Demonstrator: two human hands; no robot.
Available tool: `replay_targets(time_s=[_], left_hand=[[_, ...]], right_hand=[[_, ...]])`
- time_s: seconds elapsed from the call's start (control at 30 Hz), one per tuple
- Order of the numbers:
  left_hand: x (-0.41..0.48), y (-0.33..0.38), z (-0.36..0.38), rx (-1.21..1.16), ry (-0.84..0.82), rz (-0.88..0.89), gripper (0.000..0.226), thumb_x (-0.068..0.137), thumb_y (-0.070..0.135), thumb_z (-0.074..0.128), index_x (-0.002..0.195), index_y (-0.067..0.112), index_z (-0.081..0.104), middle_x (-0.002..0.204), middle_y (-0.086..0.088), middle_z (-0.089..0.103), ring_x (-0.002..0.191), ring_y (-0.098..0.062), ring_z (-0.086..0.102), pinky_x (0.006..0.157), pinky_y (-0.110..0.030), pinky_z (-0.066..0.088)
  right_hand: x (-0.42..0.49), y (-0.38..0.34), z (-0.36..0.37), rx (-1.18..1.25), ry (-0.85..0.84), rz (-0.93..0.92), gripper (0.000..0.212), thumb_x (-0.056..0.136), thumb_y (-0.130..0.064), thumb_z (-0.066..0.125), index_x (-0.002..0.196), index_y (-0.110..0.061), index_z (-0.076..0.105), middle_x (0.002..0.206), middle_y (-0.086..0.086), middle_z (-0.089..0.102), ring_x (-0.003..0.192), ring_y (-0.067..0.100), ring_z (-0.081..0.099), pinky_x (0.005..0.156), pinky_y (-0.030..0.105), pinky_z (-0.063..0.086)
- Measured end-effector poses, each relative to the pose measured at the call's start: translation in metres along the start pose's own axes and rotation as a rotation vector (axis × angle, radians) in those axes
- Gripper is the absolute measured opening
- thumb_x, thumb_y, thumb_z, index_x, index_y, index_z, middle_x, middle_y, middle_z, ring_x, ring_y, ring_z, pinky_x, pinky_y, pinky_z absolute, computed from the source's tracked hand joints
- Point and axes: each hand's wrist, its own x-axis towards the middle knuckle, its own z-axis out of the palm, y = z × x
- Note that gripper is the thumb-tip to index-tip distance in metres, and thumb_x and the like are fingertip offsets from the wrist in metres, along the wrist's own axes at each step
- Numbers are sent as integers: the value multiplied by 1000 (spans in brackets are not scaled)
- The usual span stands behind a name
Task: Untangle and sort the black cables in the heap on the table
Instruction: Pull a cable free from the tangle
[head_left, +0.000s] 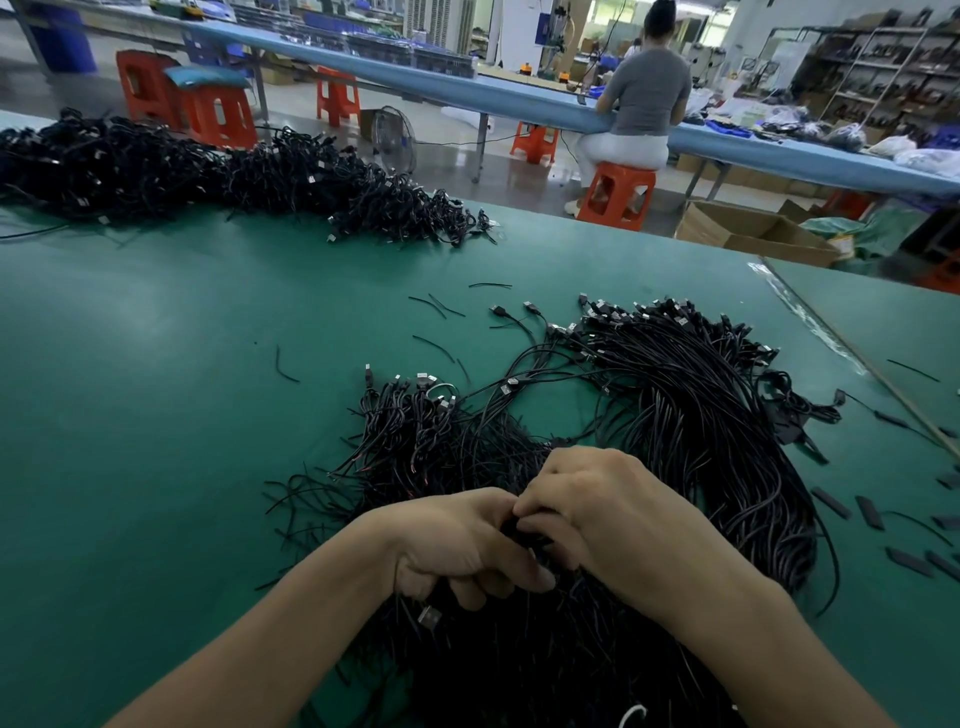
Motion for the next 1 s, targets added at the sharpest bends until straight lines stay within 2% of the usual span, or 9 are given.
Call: replay_targets(time_s=[0.1,0.17,0.27,0.47,0.53,0.67,0.8,0.93,1.0], left_hand=[[3,-1,0,-47,40,0,16,93,-6,56,90,10,56,63,1,34,43,-3,26,36,-15,19],[7,-2,-1,-127,114,28,19,92,-8,55,93,10,48,65,-1,33,41,-2,28,34,-13,21],[8,-3,-3,-231,171,73,25,93,-7,52,83,15,46,62,1,34,41,-3,28,33,-12,21],[7,-2,6,-132,173,73,33,93,-7,49,70,16,51,58,4,43,42,-3,31,34,-13,21],[6,0,6,-144,164,70,33,91,-8,50,68,17,51,58,4,43,42,-4,30,34,-13,21],[3,0,6,-103,152,49,25,86,-7,56,79,15,48,68,-3,40,43,-4,30,34,-14,22],[3,0,6,-72,153,11,27,90,-10,55,81,16,48,63,1,38,45,-5,28,34,-15,21],[1,2,5,-19,138,-1,22,91,-7,55,100,13,50,66,0,39,48,-6,29,36,-15,23],[0,3,5,-6,123,3,19,92,-5,55,96,13,52,68,-1,38,48,-6,29,36,-15,23]], right_hand=[[-1,-1,2,-35,31,-7,20,100,-34,53,109,-25,69,104,-8,59,97,12,56,81,31,51],[-3,-1,4,-53,60,-17,16,101,-30,51,106,-23,65,103,-7,56,97,12,52,83,29,48],[-3,-2,6,-62,94,-16,11,101,-25,51,104,-22,62,102,-8,55,96,11,49,85,26,46],[-1,-4,1,-63,93,-58,7,98,-20,57,96,-17,63,97,-4,56,92,17,53,82,34,49],[-2,-2,0,-60,90,-78,10,97,-23,57,105,-21,62,101,-6,56,94,16,54,86,33,49],[-1,3,1,-52,56,-58,38,96,-38,54,134,-32,50,113,-14,52,107,5,48,96,19,38],[-1,7,2,-7,49,-23,29,95,-45,52,121,-33,57,104,-17,49,99,2,47,89,22,43],[-2,10,2,53,39,1,22,92,-46,59,111,-35,61,97,-17,50,90,3,52,81,24,48],[-1,11,2,88,41,-1,18,91,-43,64,106,-34,63,94,-18,52,89,3,53,81,24,48]])
